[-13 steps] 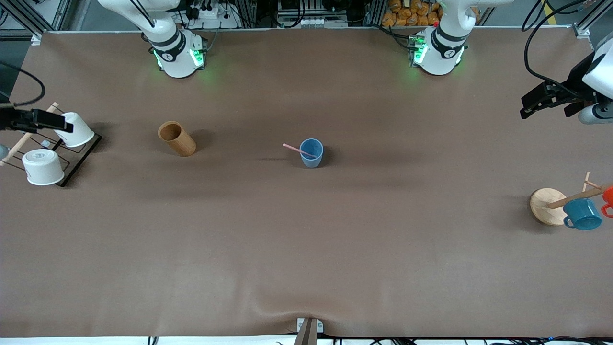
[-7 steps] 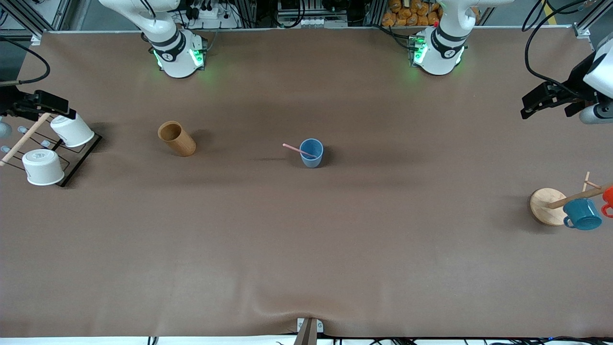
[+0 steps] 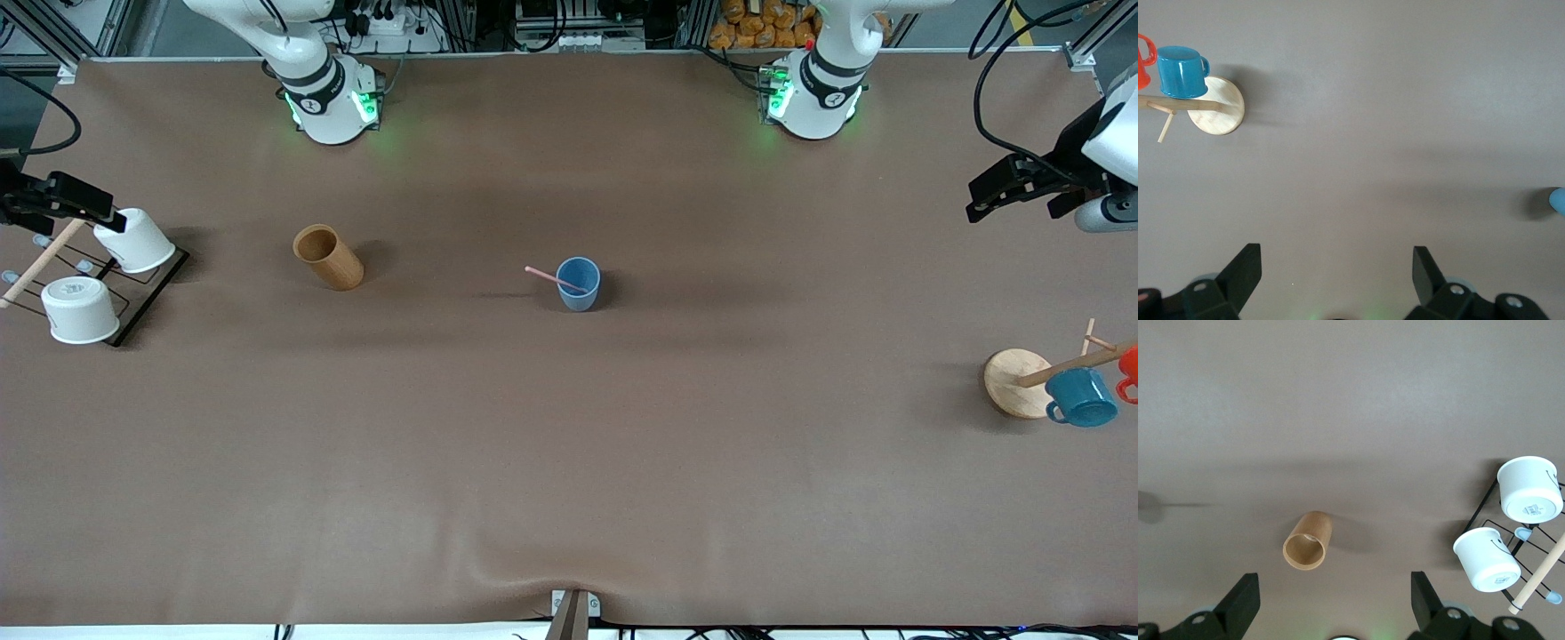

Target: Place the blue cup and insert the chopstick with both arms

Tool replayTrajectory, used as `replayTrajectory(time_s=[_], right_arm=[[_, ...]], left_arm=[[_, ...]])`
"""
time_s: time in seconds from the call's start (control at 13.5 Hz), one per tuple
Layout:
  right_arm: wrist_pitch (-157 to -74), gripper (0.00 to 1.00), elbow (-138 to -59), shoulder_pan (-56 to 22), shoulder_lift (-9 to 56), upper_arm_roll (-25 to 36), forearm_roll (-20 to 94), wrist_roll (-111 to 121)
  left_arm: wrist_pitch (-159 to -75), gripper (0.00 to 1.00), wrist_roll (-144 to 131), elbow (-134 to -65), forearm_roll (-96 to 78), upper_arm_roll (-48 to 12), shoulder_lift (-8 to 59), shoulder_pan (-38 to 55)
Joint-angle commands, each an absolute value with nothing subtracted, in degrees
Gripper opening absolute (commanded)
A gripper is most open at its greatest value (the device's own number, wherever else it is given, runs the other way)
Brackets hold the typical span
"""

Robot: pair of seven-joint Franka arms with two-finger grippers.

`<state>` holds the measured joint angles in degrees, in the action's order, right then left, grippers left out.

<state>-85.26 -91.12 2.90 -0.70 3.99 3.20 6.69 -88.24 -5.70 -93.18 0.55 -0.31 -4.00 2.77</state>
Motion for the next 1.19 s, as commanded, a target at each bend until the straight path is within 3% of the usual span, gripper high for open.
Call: replayTrajectory(time_s=[0.0,1.11], right_arm=[[-85.4,1.00,-90.9,4.3,-1.3,2.5,2.1,6.1],[-85.5,1.00,-90.9,3.0,-1.6,1.2,2.1,2.4]], left_arm=[[-88.3,1.00,-4.9,-92.7,-1.1,0.1,-4.0,2.5],[-88.2,1.00,-5.3,-90.7,-1.1,0.1,-3.0,2.8]])
